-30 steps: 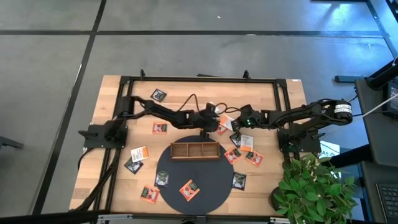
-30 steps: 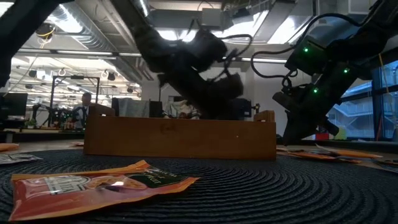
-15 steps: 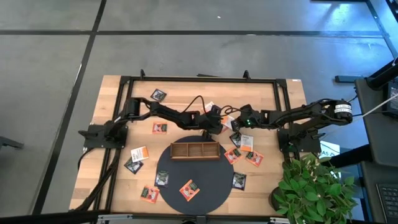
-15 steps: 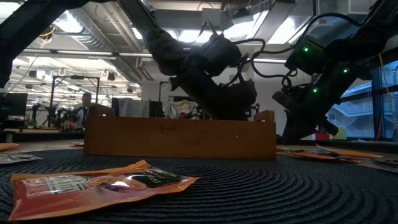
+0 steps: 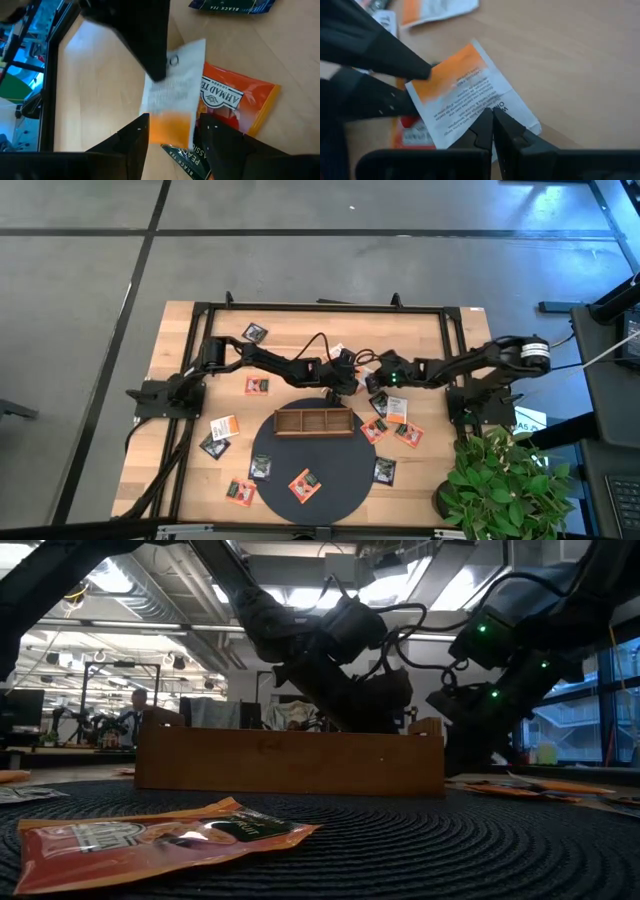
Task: Pick & Place Tea
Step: Put the white tea bag into the right section of the wooden organizer
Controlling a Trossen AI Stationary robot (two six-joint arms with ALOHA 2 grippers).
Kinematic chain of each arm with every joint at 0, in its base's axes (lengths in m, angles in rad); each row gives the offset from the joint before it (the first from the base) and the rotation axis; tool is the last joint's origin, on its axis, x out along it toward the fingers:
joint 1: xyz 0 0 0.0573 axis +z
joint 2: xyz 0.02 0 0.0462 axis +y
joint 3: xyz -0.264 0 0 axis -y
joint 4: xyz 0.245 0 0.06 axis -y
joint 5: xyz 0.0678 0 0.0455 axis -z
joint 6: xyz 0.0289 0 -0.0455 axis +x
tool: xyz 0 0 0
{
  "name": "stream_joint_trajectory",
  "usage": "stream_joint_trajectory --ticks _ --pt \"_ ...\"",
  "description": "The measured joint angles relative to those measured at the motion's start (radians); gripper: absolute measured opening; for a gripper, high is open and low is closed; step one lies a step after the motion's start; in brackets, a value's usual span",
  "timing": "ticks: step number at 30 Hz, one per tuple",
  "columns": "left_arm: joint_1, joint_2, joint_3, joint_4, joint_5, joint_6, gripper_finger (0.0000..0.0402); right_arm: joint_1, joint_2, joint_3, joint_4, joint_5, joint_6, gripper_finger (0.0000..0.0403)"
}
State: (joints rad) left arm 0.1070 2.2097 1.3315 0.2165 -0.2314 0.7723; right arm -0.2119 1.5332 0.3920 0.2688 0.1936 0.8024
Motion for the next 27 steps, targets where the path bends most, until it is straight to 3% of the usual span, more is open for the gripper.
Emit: stream_joint_trajectory --ticks 6,13,27 --pt "0.0 0.0 -0.001 0.0 -0.009 0.0 0.016 -0.001 0.083 0.0 0.144 -0.053 -0.024 0.0017" --pt "-0.002 0.001 -0.001 -0.002 -0.04 0.013 0.0141 -0.001 0.098 0.0 0.161 -0.076 -0.026 0.0017" --pt "-0.012 0.0 -0.002 -0.011 -0.096 0.018 0.0034 0.0 0.045 -0.008 0.17 -0.095 -0.104 0.0017"
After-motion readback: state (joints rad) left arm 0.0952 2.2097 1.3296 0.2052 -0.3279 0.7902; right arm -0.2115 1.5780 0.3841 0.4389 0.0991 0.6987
